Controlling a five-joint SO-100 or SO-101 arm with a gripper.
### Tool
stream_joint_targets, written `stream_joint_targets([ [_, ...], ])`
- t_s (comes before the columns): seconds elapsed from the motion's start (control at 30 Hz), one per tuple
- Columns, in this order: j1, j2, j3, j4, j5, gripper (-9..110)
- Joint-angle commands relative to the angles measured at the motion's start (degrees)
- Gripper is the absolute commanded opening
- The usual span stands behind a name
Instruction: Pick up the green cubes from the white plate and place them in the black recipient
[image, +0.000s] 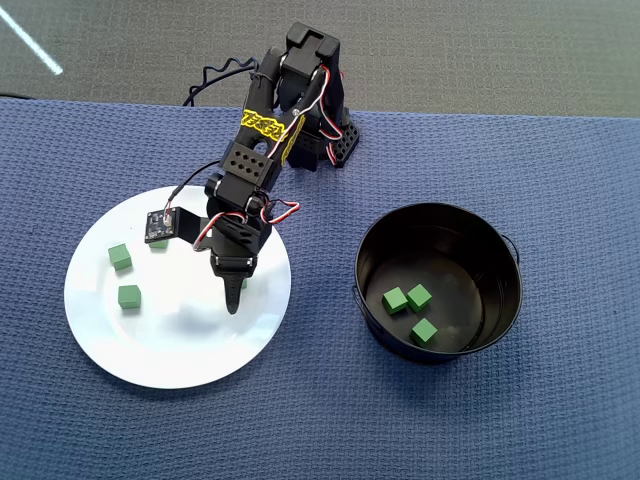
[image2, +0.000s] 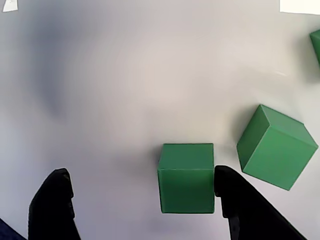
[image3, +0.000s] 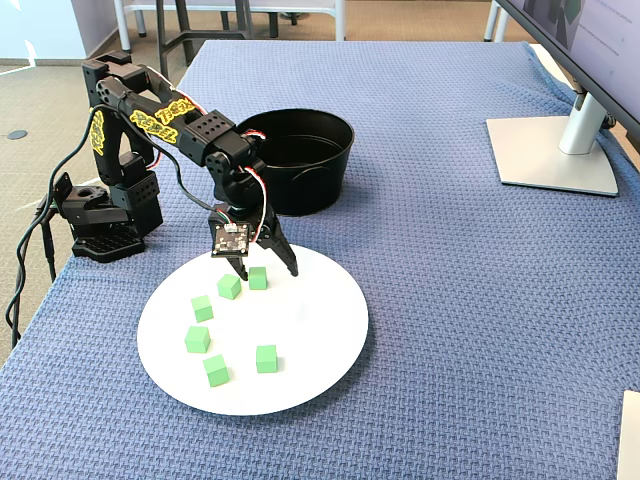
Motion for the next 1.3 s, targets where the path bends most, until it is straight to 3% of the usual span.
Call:
stream_joint_targets([
  [0.0, 0.5, 0.3, -2.9, -0.8, -0.9, 29],
  [0.17, 0.4, -0.3, -1.8, -2.5, -1.7, 26],
  [0.43, 0.2, 0.2, -0.7, -3.8, -1.7, 0],
  [0.8, -0.1, 5.2, 2.5, -5.9, -0.3, 0],
  [1.1, -2.5, 25.1, 0.0, 4.6, 12.6, 0],
  [1.27, -9.1, 32.2, -3.8, 9.2, 20.8, 0],
])
